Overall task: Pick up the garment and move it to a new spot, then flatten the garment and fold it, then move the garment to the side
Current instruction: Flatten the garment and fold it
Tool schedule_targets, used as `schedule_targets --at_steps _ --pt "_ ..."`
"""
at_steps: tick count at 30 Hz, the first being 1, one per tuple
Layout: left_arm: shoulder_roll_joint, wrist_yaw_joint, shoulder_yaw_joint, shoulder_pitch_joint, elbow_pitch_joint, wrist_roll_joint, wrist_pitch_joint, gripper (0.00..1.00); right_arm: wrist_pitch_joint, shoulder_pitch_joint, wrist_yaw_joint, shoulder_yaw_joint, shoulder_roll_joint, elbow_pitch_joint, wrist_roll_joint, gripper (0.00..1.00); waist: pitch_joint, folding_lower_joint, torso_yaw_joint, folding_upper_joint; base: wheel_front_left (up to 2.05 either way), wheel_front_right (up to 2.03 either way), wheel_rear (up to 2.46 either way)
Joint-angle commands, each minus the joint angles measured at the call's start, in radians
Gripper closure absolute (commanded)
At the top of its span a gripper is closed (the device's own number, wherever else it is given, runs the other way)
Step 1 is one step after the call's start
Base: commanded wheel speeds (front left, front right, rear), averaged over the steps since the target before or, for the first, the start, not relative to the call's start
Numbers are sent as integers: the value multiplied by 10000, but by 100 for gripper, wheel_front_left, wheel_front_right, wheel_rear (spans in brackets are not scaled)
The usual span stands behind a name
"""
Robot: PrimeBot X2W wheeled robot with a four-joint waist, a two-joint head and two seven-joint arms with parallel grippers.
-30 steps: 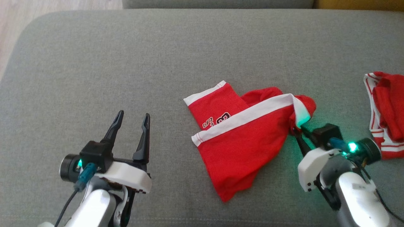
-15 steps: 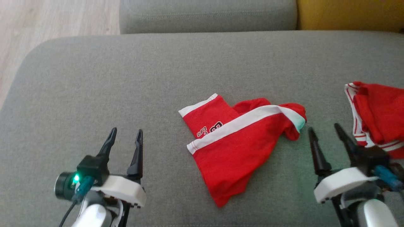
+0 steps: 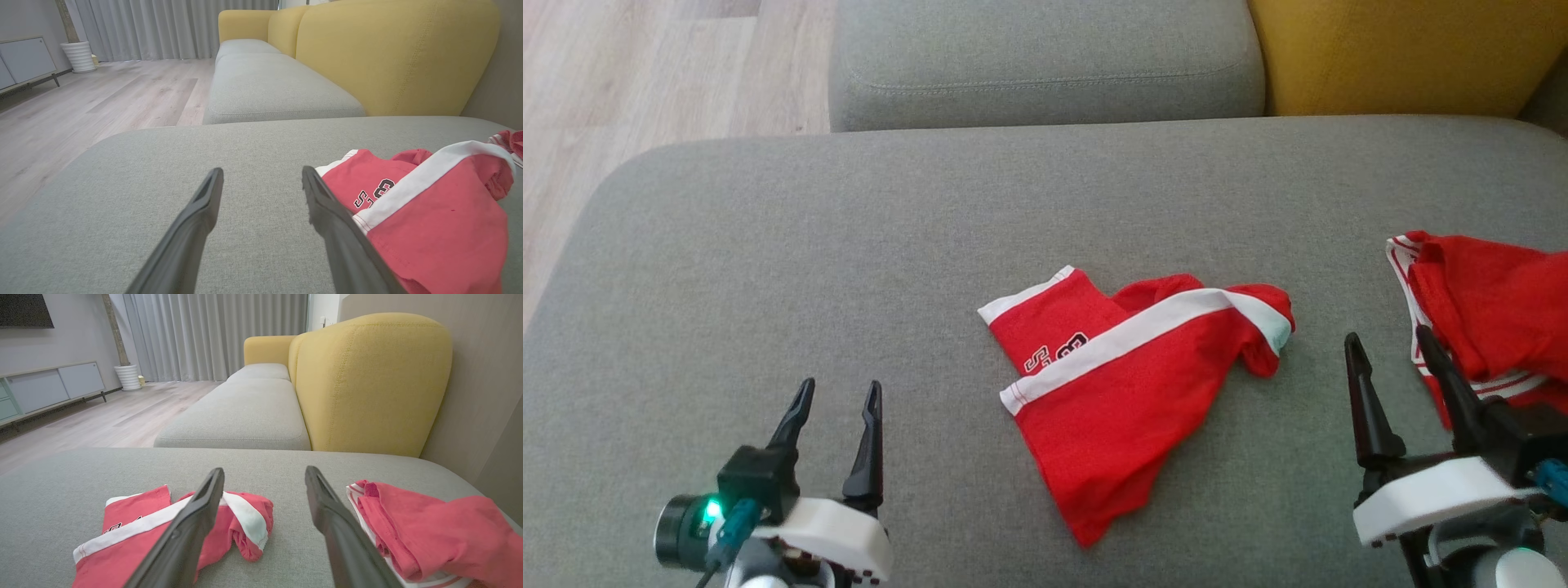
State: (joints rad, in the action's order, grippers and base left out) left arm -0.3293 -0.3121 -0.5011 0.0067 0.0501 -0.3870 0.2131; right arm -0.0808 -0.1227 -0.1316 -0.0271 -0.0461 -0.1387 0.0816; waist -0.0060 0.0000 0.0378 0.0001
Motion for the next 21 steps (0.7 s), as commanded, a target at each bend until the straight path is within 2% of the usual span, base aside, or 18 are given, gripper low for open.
schedule_targets --at_steps 1,17,21 --pt "-232 -110 435 -340 -398 4 38 0 -66 240 9 219 -46 -471 134 0 -15 0 16 -1 0 0 0" --pt "-260 -172 340 -416 -546 0 19 0 -108 235 9 175 -42 -370 430 0 14 0 81 -1 0 0 0" --pt "-170 4 145 -681 -562 19 -22 0 -99 305 9 163 -42 -306 562 0 170 0 68 -1 0 0 0"
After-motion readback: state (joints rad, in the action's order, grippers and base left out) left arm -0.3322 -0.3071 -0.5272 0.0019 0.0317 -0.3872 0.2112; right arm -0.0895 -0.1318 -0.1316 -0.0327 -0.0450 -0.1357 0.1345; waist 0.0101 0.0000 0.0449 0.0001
